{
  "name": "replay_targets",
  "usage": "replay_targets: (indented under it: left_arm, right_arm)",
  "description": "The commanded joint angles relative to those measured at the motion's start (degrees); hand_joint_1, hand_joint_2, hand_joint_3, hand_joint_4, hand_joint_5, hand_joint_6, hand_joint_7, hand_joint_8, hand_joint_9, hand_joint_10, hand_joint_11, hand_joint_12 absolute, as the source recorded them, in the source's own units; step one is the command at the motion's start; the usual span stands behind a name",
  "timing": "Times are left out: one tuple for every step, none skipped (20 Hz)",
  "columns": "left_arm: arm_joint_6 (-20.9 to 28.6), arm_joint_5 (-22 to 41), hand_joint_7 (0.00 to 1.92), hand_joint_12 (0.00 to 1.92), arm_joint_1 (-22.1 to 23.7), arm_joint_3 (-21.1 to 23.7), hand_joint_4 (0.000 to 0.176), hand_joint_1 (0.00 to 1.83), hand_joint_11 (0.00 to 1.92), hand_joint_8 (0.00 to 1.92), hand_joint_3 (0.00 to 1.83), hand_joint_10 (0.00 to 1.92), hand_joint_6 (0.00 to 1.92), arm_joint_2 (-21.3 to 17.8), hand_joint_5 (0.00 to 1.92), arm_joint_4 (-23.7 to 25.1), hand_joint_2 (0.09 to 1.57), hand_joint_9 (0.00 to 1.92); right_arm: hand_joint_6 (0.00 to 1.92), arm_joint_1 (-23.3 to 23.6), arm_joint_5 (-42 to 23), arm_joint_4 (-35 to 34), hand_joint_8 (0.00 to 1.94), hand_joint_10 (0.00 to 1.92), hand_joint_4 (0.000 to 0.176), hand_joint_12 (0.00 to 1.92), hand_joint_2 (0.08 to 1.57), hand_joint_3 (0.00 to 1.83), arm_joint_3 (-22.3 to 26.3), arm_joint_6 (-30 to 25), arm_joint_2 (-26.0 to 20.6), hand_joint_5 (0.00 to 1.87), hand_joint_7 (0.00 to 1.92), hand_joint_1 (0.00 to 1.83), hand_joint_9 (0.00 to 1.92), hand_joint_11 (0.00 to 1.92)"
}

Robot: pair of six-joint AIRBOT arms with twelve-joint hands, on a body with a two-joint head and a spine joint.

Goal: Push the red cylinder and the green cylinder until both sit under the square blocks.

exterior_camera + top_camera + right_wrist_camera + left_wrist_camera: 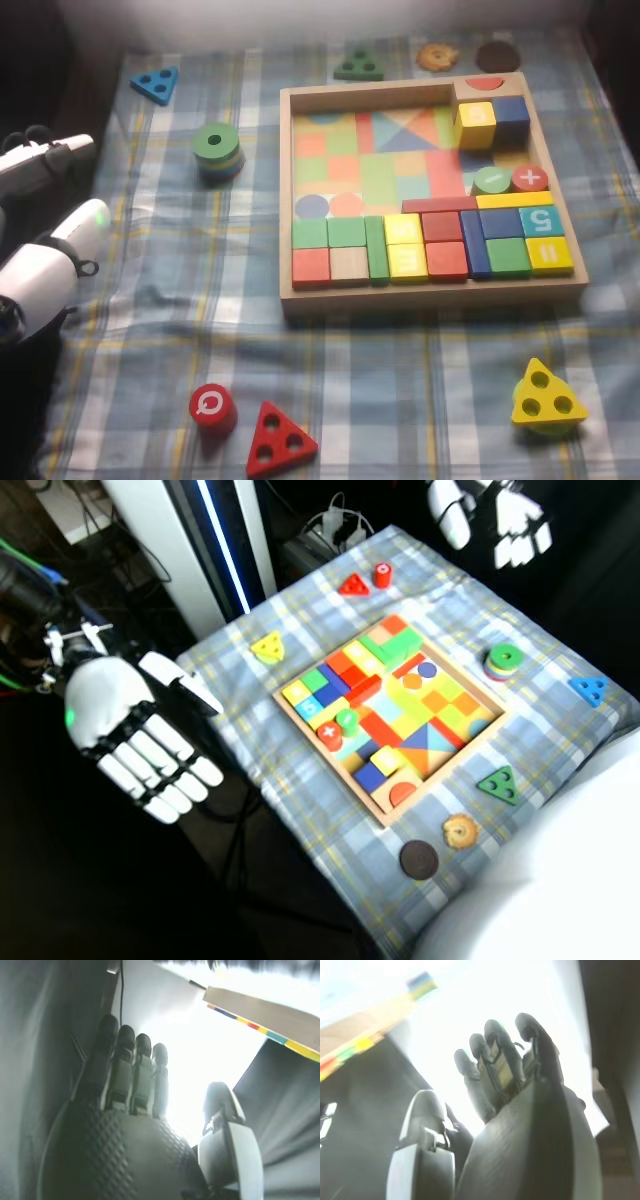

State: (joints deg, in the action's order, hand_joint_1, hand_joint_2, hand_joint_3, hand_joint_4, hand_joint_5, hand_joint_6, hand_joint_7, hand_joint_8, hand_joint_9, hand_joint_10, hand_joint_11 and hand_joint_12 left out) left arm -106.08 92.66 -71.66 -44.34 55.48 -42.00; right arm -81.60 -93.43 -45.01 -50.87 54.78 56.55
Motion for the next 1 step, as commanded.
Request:
replay_targets:
  left_arm:
    - [-0.6, 6.7, 0.53, 0.29, 0.3, 0.0, 0.018, 0.38, 0.00, 0.00, 0.00, 0.00, 0.00, -0.5, 0.56, 2.3, 1.33, 0.37]
  right_arm:
    - [0.01, 1.4, -7.6, 1.1, 0.00, 0.00, 0.000, 0.05, 1.29, 0.01, -0.8, -0.6, -0.3, 0.49, 0.49, 0.09, 0.39, 0.26]
